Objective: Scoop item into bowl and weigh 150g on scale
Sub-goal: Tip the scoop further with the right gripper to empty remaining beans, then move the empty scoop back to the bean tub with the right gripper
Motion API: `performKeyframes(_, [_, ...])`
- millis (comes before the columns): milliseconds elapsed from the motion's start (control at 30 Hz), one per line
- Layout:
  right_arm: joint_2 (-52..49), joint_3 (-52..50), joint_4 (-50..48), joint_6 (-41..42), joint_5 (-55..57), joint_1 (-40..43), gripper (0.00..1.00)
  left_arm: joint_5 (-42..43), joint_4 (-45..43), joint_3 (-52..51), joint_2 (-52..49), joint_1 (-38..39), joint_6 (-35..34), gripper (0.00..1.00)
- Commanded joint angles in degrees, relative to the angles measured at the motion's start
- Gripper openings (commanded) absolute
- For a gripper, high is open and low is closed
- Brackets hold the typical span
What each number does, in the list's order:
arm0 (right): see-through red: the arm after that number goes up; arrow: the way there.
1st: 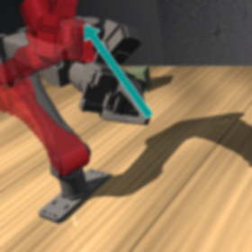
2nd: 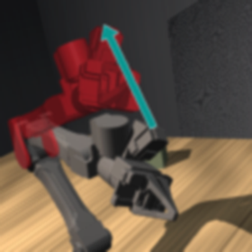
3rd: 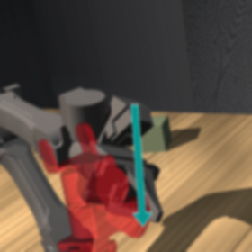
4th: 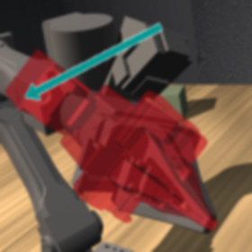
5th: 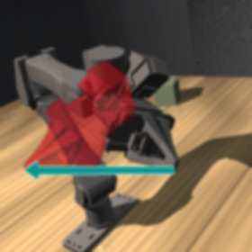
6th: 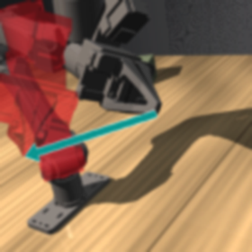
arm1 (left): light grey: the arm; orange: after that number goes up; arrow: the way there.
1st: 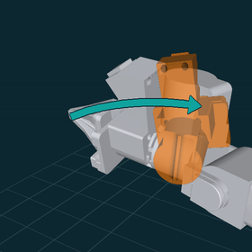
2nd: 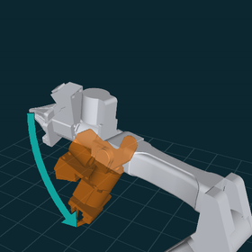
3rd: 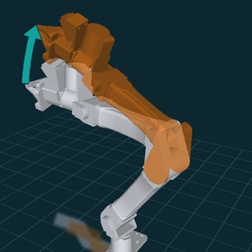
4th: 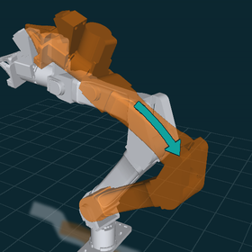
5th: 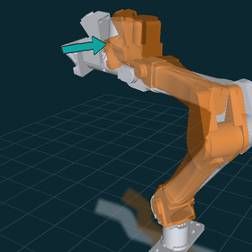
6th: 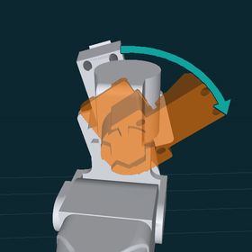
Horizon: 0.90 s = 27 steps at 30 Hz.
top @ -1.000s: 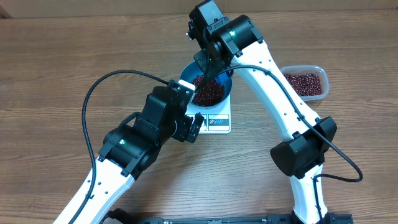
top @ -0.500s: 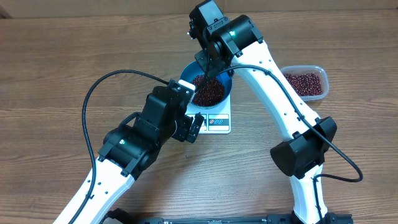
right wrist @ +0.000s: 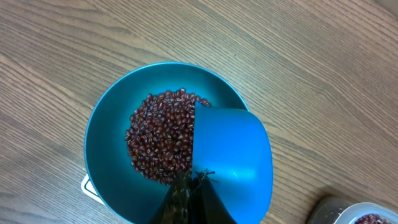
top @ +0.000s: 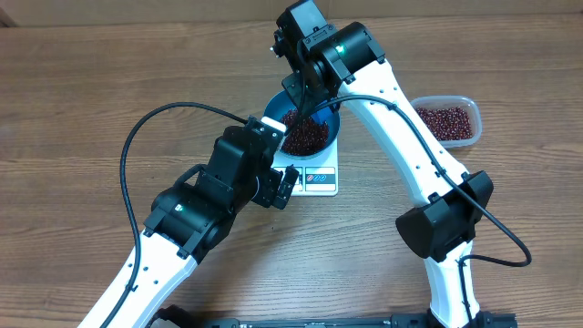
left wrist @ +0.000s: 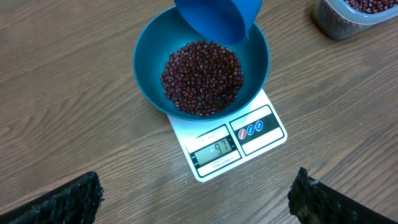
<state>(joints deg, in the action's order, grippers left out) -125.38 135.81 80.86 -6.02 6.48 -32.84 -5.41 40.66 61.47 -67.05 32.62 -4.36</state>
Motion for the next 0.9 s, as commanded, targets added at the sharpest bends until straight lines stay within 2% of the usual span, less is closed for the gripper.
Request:
performKeyframes(0, [1.5,1.8,-0.2,0.1,1.0,-0.1,0.04,-0.6,-0.2,-0.3,-0.5,0.0,-0.4,1.0])
performKeyframes(467, [3.6,2.0,-0.9,0.5,1.0,2.3,0.04,-0.6,-0.2,-0.3,-0.5,0.0,-0.4,0.99])
performKeyframes(867, [6.1,1.9,1.1,3.3,7.0,14.5,0.04,-0.6,-0.2,-0.3,-0.5,0.0,-0.4,0.99])
